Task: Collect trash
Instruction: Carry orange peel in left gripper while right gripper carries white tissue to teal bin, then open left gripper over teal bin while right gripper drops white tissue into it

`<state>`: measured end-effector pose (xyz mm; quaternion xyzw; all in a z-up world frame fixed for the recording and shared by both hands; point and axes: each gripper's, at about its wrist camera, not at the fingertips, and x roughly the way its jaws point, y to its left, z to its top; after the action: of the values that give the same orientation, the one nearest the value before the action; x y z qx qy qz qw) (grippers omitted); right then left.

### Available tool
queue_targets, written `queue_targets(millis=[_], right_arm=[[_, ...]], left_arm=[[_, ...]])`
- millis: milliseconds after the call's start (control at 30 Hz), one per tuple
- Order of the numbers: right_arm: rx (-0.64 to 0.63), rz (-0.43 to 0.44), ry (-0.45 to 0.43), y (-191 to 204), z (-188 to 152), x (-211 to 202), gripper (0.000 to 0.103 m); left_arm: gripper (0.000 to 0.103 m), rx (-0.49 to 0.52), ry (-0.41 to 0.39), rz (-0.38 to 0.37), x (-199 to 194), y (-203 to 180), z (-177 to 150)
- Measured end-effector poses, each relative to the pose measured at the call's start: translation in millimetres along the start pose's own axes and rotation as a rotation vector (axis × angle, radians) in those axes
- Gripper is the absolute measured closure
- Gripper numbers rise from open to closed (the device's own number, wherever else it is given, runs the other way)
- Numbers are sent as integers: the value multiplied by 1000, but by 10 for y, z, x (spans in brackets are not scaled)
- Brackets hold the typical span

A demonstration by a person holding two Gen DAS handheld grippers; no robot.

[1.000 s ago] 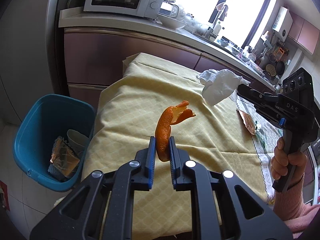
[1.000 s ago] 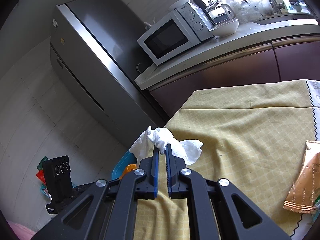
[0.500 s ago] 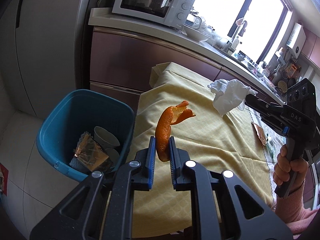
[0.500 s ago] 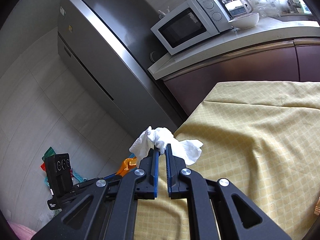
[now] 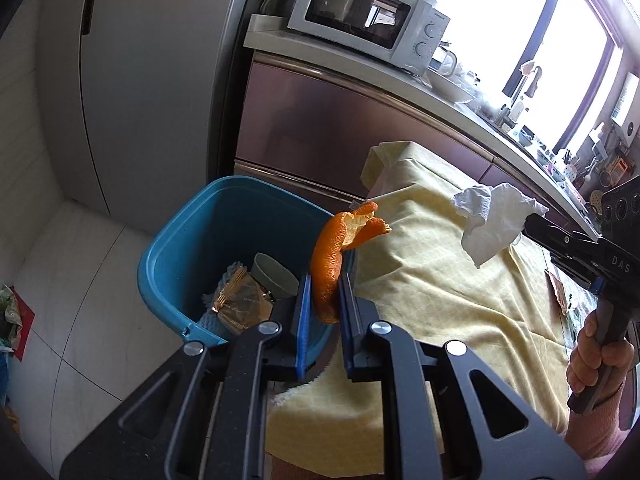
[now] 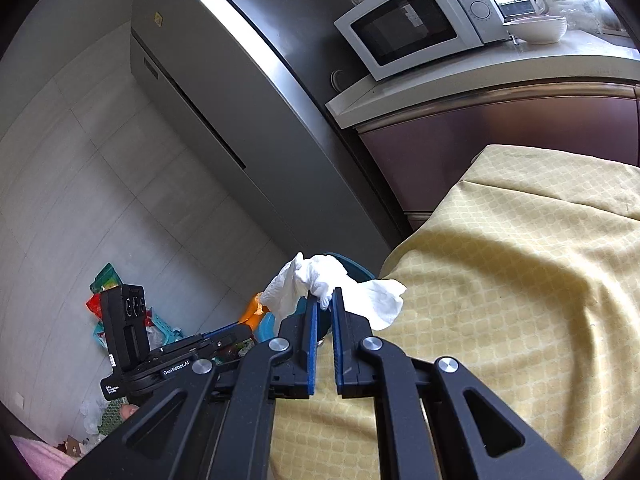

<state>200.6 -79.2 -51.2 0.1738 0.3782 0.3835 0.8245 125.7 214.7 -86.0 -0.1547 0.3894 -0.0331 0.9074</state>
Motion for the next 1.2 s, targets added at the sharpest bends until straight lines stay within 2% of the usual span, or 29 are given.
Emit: queue_targets(millis=[567,1200], right_arm=[[-53,5,112,285,-11,545,97],[-108,-50,223,375,-36,1110,97]], left_arm=[[90,-54,26,72,253,351,26],[90,-83,69,143,705,580,77]])
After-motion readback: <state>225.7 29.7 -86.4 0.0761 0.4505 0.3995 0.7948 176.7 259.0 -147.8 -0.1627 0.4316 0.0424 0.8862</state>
